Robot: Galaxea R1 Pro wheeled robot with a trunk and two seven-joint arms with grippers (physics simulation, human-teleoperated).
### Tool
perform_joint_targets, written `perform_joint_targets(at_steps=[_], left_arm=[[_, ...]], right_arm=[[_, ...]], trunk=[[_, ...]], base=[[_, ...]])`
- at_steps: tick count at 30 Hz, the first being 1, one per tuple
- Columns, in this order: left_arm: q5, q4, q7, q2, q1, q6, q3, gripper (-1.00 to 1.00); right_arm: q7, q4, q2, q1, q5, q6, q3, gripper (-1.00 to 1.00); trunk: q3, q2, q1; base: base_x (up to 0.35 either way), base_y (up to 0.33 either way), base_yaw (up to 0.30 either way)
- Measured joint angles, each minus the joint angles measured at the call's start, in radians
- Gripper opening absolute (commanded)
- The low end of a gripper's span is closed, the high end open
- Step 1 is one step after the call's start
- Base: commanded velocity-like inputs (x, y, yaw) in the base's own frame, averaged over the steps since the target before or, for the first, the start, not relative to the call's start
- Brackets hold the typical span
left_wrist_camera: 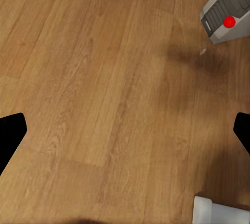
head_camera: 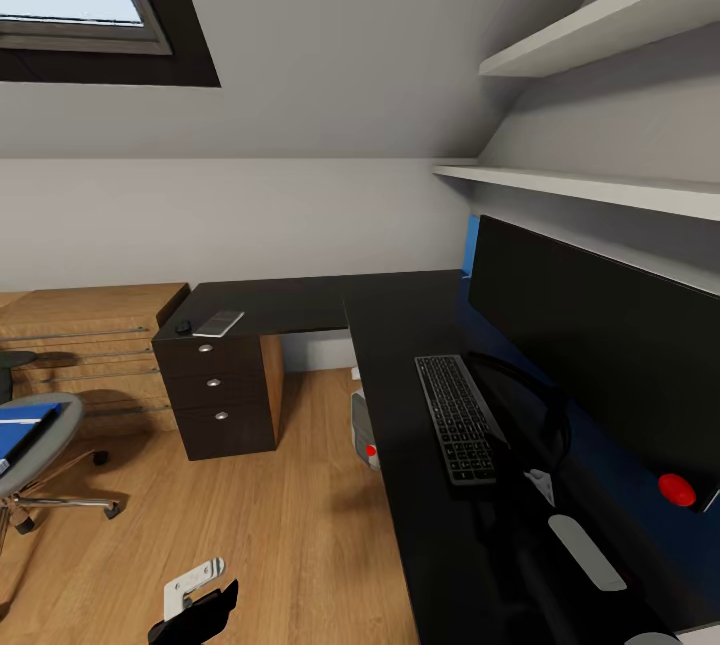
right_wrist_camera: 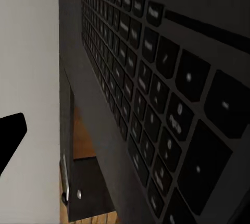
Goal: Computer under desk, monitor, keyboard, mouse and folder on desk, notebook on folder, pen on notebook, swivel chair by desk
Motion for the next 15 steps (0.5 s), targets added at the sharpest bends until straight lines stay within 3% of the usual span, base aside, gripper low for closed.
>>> perform_joint_targets(at_steps=[15], left_arm=[[0.0,0.002,0.0,0.0,-0.001,-0.003,0.0,1.0]], right_arm=[[0.002,0.0,-0.001,0.0,0.0,0.0,0.0,1.0]], trunk=[[0.0,0.0,0.0]], base=[[-0.052,-0.041,0.0]])
